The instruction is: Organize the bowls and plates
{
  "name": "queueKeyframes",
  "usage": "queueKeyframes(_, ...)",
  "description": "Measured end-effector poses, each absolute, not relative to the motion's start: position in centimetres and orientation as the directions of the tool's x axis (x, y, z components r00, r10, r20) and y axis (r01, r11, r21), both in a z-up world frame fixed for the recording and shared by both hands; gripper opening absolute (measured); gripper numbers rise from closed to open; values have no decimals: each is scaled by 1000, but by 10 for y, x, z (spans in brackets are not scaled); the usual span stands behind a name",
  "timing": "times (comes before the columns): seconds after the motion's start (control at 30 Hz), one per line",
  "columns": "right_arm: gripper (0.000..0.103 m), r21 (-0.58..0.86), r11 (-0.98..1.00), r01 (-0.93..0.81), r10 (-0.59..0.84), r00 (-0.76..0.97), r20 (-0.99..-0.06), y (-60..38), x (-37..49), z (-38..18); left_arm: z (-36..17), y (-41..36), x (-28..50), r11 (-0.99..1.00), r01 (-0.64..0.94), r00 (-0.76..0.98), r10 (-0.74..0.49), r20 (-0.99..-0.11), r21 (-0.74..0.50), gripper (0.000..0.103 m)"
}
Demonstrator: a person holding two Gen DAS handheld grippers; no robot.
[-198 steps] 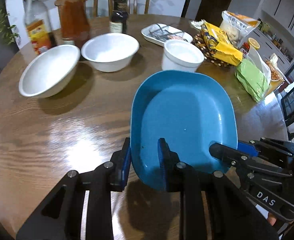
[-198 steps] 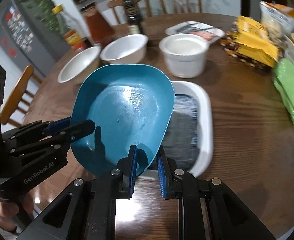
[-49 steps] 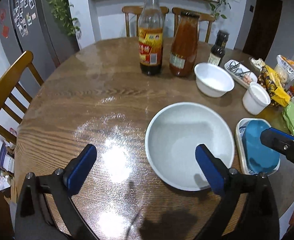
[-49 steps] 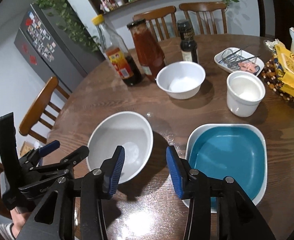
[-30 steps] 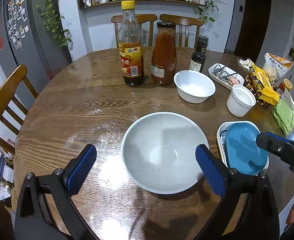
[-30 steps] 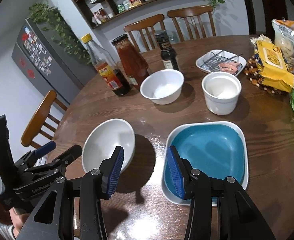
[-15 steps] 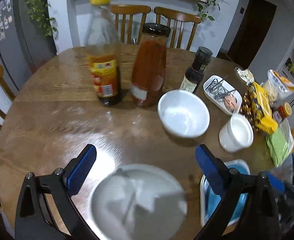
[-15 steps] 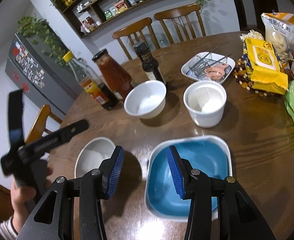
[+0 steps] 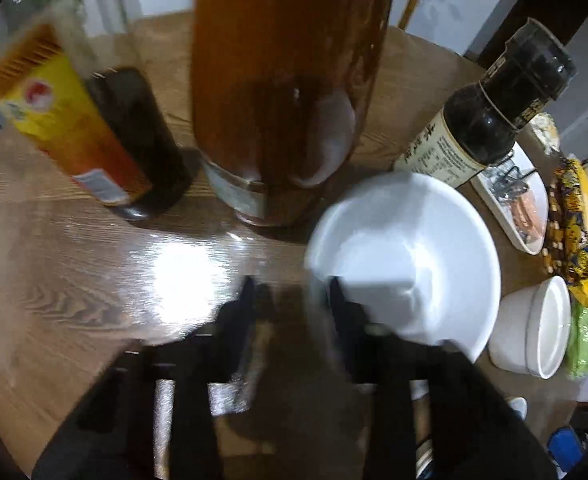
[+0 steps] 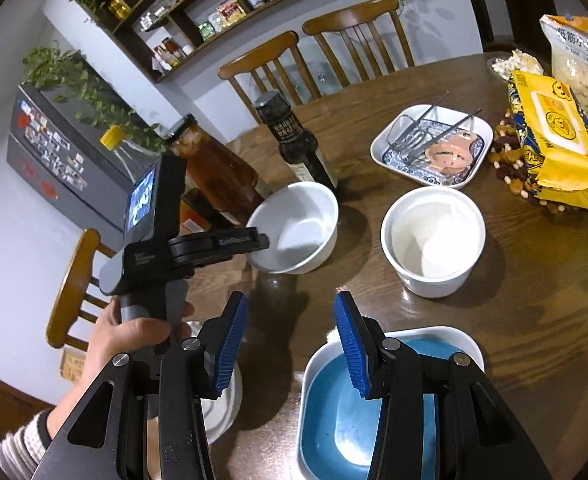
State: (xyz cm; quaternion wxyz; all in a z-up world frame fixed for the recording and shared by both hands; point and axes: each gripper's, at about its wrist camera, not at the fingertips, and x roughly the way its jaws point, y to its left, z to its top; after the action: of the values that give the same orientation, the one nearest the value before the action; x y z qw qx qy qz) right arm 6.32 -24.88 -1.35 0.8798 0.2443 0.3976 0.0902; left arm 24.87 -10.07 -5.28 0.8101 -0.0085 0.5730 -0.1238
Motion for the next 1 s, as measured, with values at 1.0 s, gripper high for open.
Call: queueKeyframes(1.0,45,330,944,19,289,436,-852,-182,179,-77,-54,-47,220,945,306,259,-196,-946,-112,17)
